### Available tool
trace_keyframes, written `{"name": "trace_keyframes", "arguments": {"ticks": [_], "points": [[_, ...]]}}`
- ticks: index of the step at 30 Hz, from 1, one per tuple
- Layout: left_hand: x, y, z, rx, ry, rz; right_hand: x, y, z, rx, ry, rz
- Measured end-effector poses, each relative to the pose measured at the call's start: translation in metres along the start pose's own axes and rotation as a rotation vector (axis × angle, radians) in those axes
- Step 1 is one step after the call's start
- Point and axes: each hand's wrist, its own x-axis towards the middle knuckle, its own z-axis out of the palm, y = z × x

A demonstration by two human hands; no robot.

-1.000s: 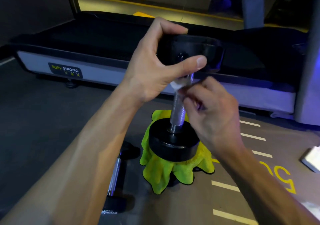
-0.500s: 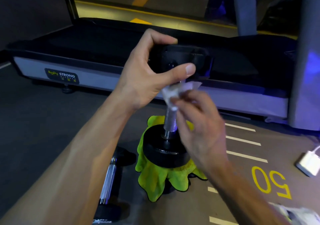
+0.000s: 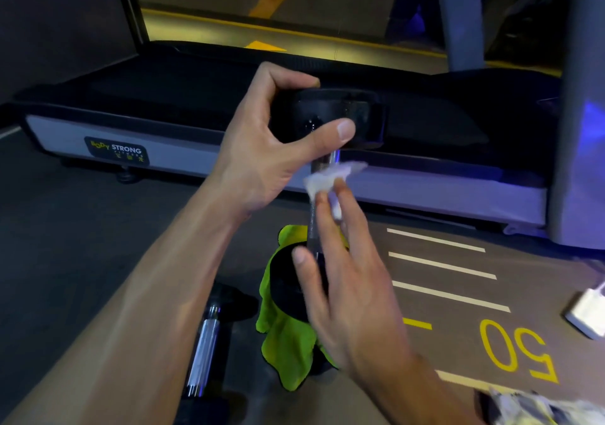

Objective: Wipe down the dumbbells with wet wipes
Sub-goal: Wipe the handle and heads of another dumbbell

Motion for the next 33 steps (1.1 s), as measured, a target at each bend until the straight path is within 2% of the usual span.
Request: {"name": "trace_keyframes", "arguments": {"ticks": [4,8,14,17,20,24,27,29,31,33], "points": [[-0.003,0.003,0.002,0.006,-0.023,0.017,0.013,-0.003,-0.008,-0.004,0.082,0.022],[-0.002,0.006,0.004,0.001,-0.05,0.02,0.027,-0.007,-0.008,0.096,0.132,0.058],[0.0,0.002,-0.002,-0.064,-0.076,0.019,-0.017,0.03,-0.005,0.048,0.013,-0.144],[0.002,0.0,-0.005,-0.078,-0.088,0.017,-0.004,0.035,-0.015,0.103,-0.069,-0.141],[0.004,-0.003,-0.008,-0.103,-0.084,0.007,-0.006,0.035,-0.017,0.058,-0.134,-0.173],[0.004,-0.005,-0.013,-0.144,-0.09,-0.005,-0.008,0.02,-0.01,0.046,-0.102,-0.119],[0.006,-0.007,-0.015,-0.207,-0.105,-0.019,-0.007,0.006,-0.005,0.012,-0.13,-0.163],[0.006,-0.008,-0.017,-0.233,-0.105,-0.017,-0.009,0.017,-0.006,0.093,-0.131,-0.175],[0.006,-0.009,-0.019,-0.241,-0.104,-0.013,-0.008,0.033,-0.011,0.267,-0.089,-0.088],[0.006,-0.01,-0.018,-0.248,-0.097,-0.014,-0.005,0.037,-0.011,0.325,-0.076,-0.049]]}}
